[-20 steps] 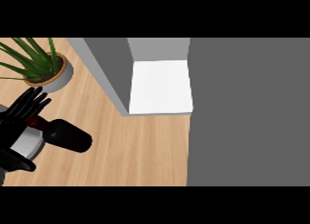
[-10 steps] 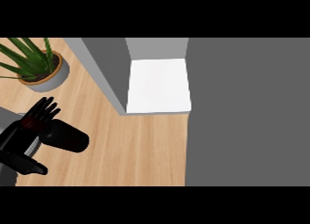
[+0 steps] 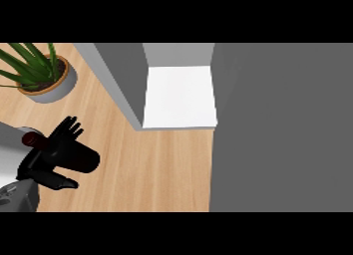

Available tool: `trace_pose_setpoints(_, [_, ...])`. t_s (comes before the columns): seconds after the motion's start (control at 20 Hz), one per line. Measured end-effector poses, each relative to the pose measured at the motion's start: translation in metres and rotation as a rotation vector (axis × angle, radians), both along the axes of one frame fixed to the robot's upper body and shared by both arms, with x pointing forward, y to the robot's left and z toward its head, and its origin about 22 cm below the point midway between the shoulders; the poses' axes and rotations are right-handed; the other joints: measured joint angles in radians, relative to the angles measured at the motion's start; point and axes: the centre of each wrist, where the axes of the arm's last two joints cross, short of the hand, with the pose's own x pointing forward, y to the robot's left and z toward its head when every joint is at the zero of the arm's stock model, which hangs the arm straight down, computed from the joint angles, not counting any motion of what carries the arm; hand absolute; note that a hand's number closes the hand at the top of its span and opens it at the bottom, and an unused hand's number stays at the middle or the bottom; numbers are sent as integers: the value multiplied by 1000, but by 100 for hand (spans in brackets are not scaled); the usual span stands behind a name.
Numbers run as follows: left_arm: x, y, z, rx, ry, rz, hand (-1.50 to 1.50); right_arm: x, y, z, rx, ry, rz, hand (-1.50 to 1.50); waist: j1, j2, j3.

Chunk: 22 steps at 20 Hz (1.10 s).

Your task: Pick up the wine, place it into the cabinet and close the cabinet

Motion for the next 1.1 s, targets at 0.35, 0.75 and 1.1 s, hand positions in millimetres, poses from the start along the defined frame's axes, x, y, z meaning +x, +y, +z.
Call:
trace_pose_setpoints(0.35, [0, -7, -15, -54, 45, 7, -150, 4, -1, 2, -9, -19, -9, -150, 1, 2, -2])
trace_pose_setpoints(0.75, [2, -15, -22, -77, 57, -3, 150, 4, 2, -3, -3, -17, -8, -150, 0, 3, -2])
trace_pose_setpoints(1.1, [-2, -12, -25, -70, 68, -21, 150, 3, -2, -5, -3, -11, -11, -150, 0, 2, -1])
